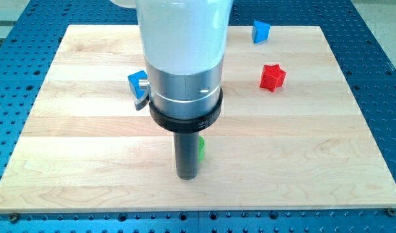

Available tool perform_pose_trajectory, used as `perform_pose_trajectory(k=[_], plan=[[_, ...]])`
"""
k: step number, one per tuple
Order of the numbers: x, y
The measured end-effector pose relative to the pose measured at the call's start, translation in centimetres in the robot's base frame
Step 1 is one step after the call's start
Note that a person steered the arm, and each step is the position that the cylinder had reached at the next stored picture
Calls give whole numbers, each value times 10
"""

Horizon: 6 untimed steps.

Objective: Move the green circle parallel to the red circle

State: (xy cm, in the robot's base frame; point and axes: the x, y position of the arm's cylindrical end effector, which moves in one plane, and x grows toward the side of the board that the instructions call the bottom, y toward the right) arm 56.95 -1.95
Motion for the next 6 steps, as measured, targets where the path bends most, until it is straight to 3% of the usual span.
perform_pose_trajectory(k=[1,2,3,4,6], plan=[[-78,-1],[-125,17],[-94,8],[-78,35],[-210,130]])
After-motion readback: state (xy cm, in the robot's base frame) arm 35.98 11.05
